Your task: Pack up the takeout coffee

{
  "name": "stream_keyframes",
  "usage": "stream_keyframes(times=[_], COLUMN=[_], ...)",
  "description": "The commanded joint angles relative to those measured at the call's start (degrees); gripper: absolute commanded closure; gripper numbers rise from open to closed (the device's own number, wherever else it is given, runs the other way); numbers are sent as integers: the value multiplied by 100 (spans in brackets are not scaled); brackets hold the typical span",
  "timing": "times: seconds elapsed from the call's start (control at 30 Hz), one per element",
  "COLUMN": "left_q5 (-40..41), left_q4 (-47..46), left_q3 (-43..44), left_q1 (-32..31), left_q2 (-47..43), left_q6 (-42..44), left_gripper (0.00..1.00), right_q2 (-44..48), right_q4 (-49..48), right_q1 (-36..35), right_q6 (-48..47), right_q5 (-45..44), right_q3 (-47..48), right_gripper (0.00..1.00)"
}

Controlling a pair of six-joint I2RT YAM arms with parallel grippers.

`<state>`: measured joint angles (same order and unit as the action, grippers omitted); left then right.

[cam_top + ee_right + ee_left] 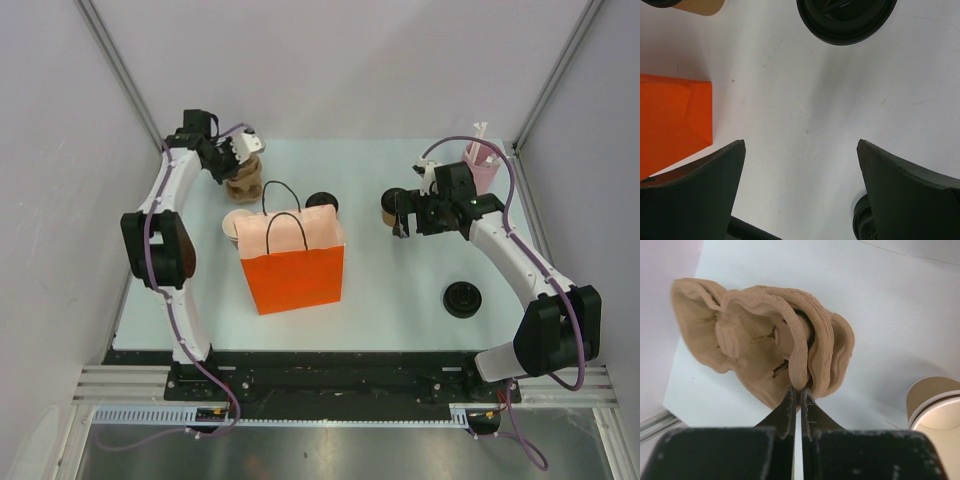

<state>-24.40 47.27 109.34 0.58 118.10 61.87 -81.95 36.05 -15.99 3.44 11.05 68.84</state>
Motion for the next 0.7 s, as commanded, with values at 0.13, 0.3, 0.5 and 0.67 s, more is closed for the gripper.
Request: stream_keyframes(times=[0.13, 0.3, 0.5, 0.67], left_q5=[497, 656, 1051, 1298], left_q4=[-595, -824, -1104, -1817], left_q3=[-290, -738, -1221, -1564], left_q1=[-242, -278, -330, -330], left_q2=[-718, -921, -1008, -1254], left_q6=[141, 396, 871, 941], left_gripper=[99, 99, 100, 100], right_q2=[188, 171, 171, 188], right_q4=[-178, -177, -169, -186], right_q1=[-80, -80, -106, -106], right_q6=[69, 69, 78, 86], right_q5=[55, 55, 64, 64], right_q3=[33, 33, 33, 33], right_gripper=[0, 0, 0, 0])
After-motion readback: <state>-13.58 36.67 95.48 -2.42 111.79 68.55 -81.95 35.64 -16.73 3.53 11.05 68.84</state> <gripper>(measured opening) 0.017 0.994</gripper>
